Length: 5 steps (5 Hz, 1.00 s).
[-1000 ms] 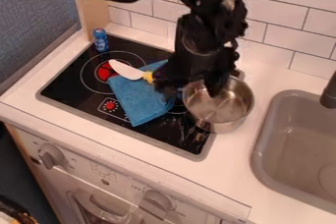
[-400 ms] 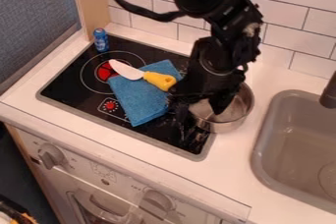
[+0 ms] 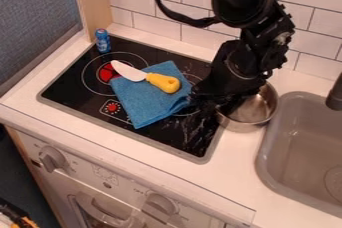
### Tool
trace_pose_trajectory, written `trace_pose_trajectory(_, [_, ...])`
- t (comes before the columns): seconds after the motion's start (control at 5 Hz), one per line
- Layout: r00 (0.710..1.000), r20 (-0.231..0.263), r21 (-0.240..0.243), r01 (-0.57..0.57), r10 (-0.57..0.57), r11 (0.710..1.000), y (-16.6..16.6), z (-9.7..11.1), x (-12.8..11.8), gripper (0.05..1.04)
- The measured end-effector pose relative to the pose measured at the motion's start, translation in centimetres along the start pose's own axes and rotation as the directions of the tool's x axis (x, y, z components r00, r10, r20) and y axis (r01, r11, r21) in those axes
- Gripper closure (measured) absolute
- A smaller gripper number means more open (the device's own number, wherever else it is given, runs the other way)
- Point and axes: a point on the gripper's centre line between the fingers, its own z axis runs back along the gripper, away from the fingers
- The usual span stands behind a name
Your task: Moved the silver pot from right upper part of the burner to the left lower part of the burner
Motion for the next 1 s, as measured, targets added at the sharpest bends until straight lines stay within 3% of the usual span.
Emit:
trace_pose_trajectory(0.2, [1.000, 0.014, 0.017, 0.006, -0.006, 1.000, -0.17, -0.06, 0.12, 0.825])
trace_pose_trajectory(0.4, [1.000, 0.020, 0.018, -0.006, 0.006, 1.000, -0.14, -0.07, 0.15, 0.930])
trace_pose_trajectory(1.0, [0.999, 0.023, 0.000, -0.030, 0.030, 1.000, 0.53, 0.29, -0.38, 0.979])
